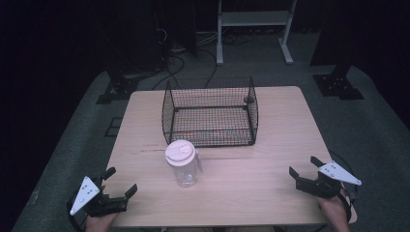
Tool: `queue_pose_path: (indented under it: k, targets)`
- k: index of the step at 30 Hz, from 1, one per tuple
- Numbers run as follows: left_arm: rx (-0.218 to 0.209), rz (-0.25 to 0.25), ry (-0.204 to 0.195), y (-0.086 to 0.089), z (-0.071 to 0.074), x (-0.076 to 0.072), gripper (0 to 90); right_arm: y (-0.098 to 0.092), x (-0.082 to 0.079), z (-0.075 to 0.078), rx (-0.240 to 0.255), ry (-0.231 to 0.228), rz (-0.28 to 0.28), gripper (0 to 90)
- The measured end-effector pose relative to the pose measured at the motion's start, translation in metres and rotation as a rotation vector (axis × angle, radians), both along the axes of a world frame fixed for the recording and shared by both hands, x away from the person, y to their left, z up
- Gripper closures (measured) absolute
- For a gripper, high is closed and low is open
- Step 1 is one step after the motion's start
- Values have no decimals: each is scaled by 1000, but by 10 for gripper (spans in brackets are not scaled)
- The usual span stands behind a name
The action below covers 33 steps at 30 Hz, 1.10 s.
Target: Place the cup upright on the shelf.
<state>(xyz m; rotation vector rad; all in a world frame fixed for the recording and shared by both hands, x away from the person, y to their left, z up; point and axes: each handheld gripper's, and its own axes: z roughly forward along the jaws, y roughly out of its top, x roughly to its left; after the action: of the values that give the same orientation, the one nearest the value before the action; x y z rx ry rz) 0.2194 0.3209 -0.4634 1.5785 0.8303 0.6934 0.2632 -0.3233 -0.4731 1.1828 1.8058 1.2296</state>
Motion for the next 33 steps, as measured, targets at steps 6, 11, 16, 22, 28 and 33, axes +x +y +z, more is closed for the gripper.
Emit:
queue_pose_path:
  k: [6,11,16,22,28,33]
  targets:
    - [-6,-51,19,-4,2,9,0,-3,0,1,0,1,-10,95]
    - [10,-112,22,-12,9,17,0,-2,0,3,-5,-7,-8,95]
    - [49,-208,47,-27,17,29,0,-3,0,4,-8,-12,-4,95]
    - [78,-308,71,-41,28,42,0,-3,0,5,-11,-14,-8,95]
    - [117,-381,94,-52,40,52,0,-2,1,5,-13,-15,-4,95]
    - [146,-409,102,-60,46,58,0,-1,1,5,-13,-15,-1,95]
